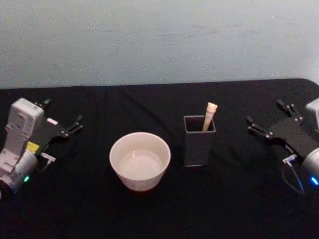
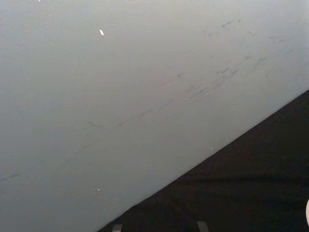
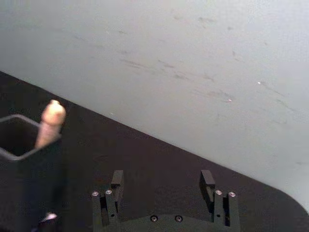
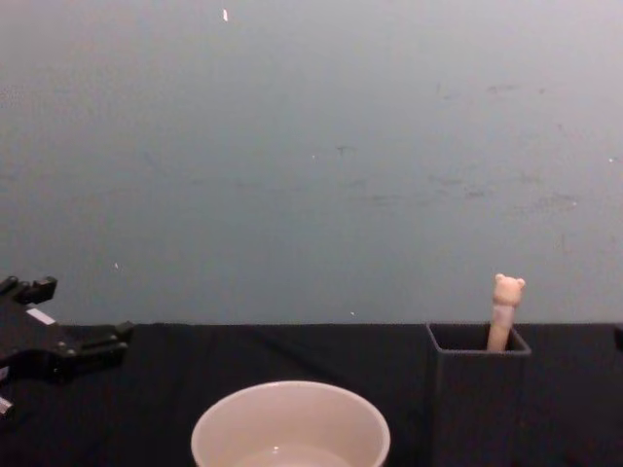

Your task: Pick up the stirring spoon with one hand, stir inside the cup, then place it back in its original position.

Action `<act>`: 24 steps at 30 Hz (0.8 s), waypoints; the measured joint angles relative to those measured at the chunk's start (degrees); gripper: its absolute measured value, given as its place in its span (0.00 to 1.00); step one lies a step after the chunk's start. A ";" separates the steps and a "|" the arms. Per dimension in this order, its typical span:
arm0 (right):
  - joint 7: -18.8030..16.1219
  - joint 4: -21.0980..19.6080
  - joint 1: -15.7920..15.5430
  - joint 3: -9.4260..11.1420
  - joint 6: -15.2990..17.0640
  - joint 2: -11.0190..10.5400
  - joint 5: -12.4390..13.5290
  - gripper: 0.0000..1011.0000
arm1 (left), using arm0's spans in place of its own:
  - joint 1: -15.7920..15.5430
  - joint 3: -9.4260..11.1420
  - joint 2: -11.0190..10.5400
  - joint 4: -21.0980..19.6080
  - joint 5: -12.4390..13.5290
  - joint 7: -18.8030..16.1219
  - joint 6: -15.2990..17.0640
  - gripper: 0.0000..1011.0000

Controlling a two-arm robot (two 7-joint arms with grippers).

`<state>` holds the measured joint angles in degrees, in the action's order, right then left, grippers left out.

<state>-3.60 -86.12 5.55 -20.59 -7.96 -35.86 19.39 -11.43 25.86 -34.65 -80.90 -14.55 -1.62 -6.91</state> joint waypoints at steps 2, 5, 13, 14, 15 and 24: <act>-1.28 -0.94 -0.92 0.54 -0.15 -0.39 1.11 0.99 | 0.00 0.00 0.00 0.00 0.00 0.00 0.00 0.99; -3.82 -2.68 -2.51 1.45 -0.23 -0.94 3.42 0.99 | 0.00 0.00 0.00 0.00 0.00 0.00 0.00 0.99; -10.41 -5.31 -4.08 2.45 0.50 -0.90 7.97 0.99 | 0.00 0.00 0.00 0.00 0.00 0.00 0.00 0.99; -10.79 -5.35 -4.00 2.39 0.51 -0.73 8.05 0.99 | 0.00 0.00 0.00 0.00 0.00 0.00 0.00 0.99; -11.46 -5.38 -3.77 2.24 0.56 -0.35 8.10 0.99 | 0.00 0.00 0.00 0.00 0.00 0.00 0.00 0.99; -14.03 -4.18 -1.44 1.11 1.23 2.90 7.89 0.99 | 0.00 0.00 0.00 0.00 0.00 0.00 0.00 0.99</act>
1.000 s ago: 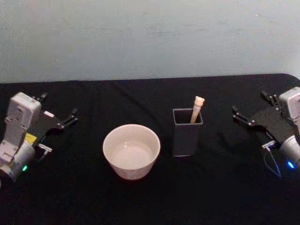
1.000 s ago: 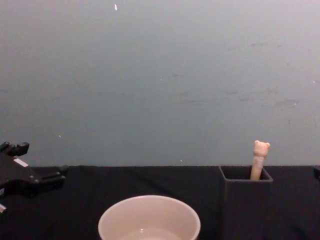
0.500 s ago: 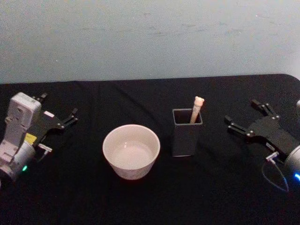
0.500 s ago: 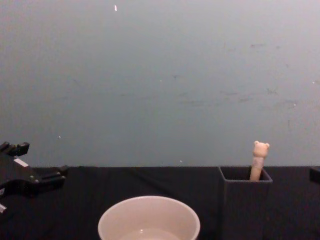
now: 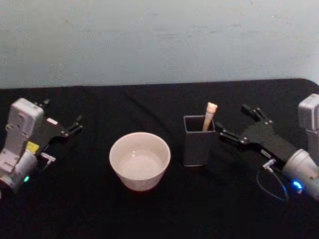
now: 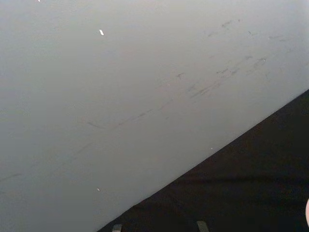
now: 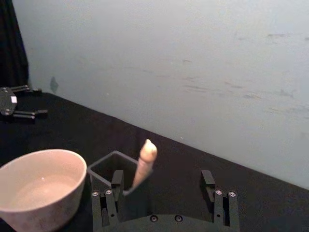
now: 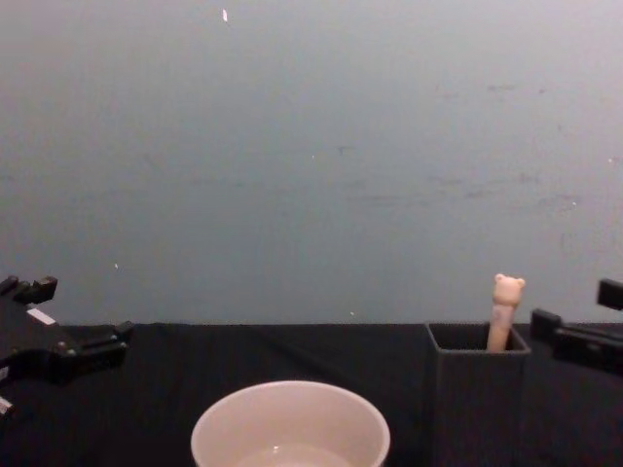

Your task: Pick up the stirring spoon with one hand, stir inside the cup, then place it back in its original position.

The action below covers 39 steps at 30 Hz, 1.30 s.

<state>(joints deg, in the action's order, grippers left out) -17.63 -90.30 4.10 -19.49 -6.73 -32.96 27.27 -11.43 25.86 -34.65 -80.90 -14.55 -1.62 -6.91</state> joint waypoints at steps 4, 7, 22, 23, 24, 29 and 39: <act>-1.06 1.53 1.60 -0.38 0.21 1.95 -0.31 0.99 | 0.00 0.00 0.00 0.00 0.00 0.00 0.00 0.99; -1.66 2.34 2.40 -0.51 0.42 2.81 -0.32 0.99 | 0.00 0.00 0.00 0.00 0.00 0.00 0.00 0.99; -5.26 7.34 6.85 -0.71 2.75 7.03 -0.67 0.99 | 0.00 0.00 0.00 0.00 0.00 0.00 0.00 0.99; -5.40 7.51 6.95 -0.70 2.87 7.20 -0.71 0.99 | 0.00 0.00 0.00 0.00 0.00 0.00 0.00 0.99; -5.62 7.78 7.12 -0.63 3.08 7.48 -0.76 0.99 | 0.00 0.00 0.00 0.00 0.00 0.00 0.00 0.99; -6.23 8.23 7.29 -0.08 3.61 8.31 -0.93 0.99 | 0.00 0.00 0.00 0.00 0.00 0.00 0.00 0.99; -6.28 8.29 7.29 0.02 3.68 8.40 -0.99 0.99 | 0.00 0.00 0.00 0.00 0.00 0.00 0.00 0.99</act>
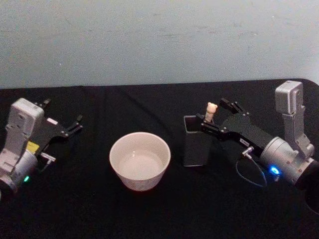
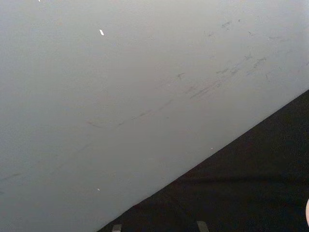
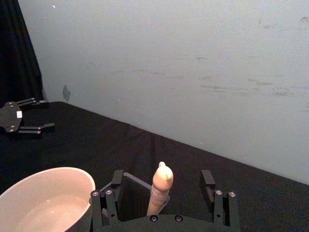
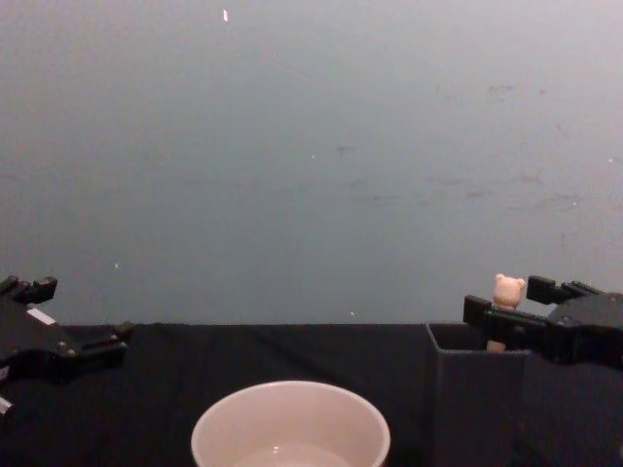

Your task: Pick up the stirring spoon with one hand, stir inside the cup, then place it back in its original position.

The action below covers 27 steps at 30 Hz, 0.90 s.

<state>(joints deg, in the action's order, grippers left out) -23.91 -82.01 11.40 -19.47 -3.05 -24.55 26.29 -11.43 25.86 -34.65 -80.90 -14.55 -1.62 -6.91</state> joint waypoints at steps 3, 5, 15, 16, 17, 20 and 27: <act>0.00 -0.01 0.01 -0.02 0.00 -0.03 0.00 0.99 | 0.00 0.00 0.00 0.00 0.00 0.00 0.00 0.99; 0.00 -0.03 0.02 -0.04 0.00 -0.04 0.00 0.99 | 0.00 0.00 0.00 0.00 0.00 0.00 0.00 0.99; 0.03 -0.07 0.03 -0.09 -0.02 -0.09 0.01 0.98 | 0.00 0.00 0.00 0.00 0.00 0.00 0.00 0.99; 0.03 -0.07 0.02 -0.10 -0.02 -0.09 0.01 0.97 | 0.00 0.00 0.00 0.00 0.00 0.00 0.00 0.99; 0.04 -0.08 0.02 -0.10 -0.03 -0.10 0.02 0.93 | 0.00 0.00 0.00 0.00 0.00 0.00 0.00 0.99; 0.04 -0.10 0.02 -0.12 -0.04 -0.12 0.03 0.87 | 0.00 0.00 0.00 0.00 0.00 0.00 0.00 0.99; 0.06 -0.11 0.03 -0.12 -0.06 -0.14 0.06 0.68 | 0.00 0.00 0.00 0.00 0.00 0.00 0.00 0.99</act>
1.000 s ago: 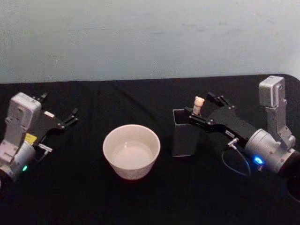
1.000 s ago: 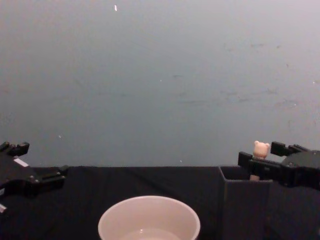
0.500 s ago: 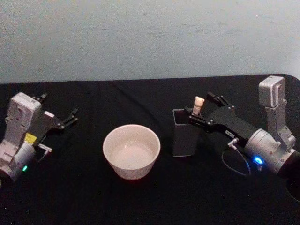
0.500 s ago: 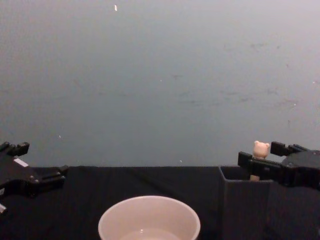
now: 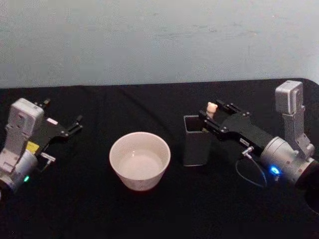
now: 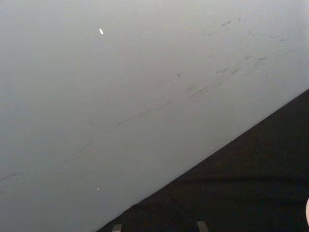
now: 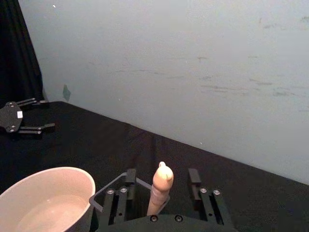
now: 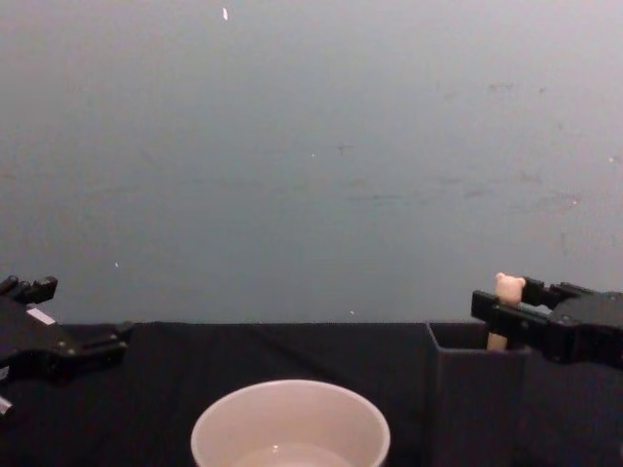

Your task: Pick up the stirring spoon with one hand, stir inside the cup, then place it back in its original position.

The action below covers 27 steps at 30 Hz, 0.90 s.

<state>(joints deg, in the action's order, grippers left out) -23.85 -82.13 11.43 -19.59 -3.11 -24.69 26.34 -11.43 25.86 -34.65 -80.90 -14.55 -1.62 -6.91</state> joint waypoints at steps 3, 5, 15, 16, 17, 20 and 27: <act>0.00 0.00 0.00 0.00 -0.01 0.00 0.00 0.59 | 0.00 0.00 0.00 0.00 0.00 0.00 0.00 0.99; 0.00 0.00 0.00 0.00 -0.02 0.00 0.01 0.50 | 0.00 0.00 0.00 0.00 0.00 0.00 0.00 0.99; 0.00 0.00 0.00 0.00 -0.05 0.00 0.03 0.23 | 0.00 0.00 0.00 0.00 0.00 0.00 0.00 0.99; 0.00 0.00 0.00 0.00 -0.04 0.00 0.03 0.21 | 0.00 0.00 0.00 0.00 0.00 0.00 0.00 0.99; 0.00 0.00 0.00 0.00 -0.05 0.00 0.04 0.21 | 0.00 0.00 0.00 0.00 0.00 0.00 0.00 0.99; 0.00 0.00 -0.01 0.00 -0.05 0.00 0.04 0.21 | 0.00 0.00 0.00 0.00 0.00 0.00 0.00 0.99; 0.00 0.00 -0.01 0.00 -0.04 0.00 0.04 0.21 | 0.00 0.00 0.00 0.00 0.00 0.00 0.00 0.99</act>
<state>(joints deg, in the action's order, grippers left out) -23.86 -82.12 11.42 -19.59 -3.15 -24.69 26.38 -11.43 25.86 -34.65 -80.90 -14.55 -1.62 -6.91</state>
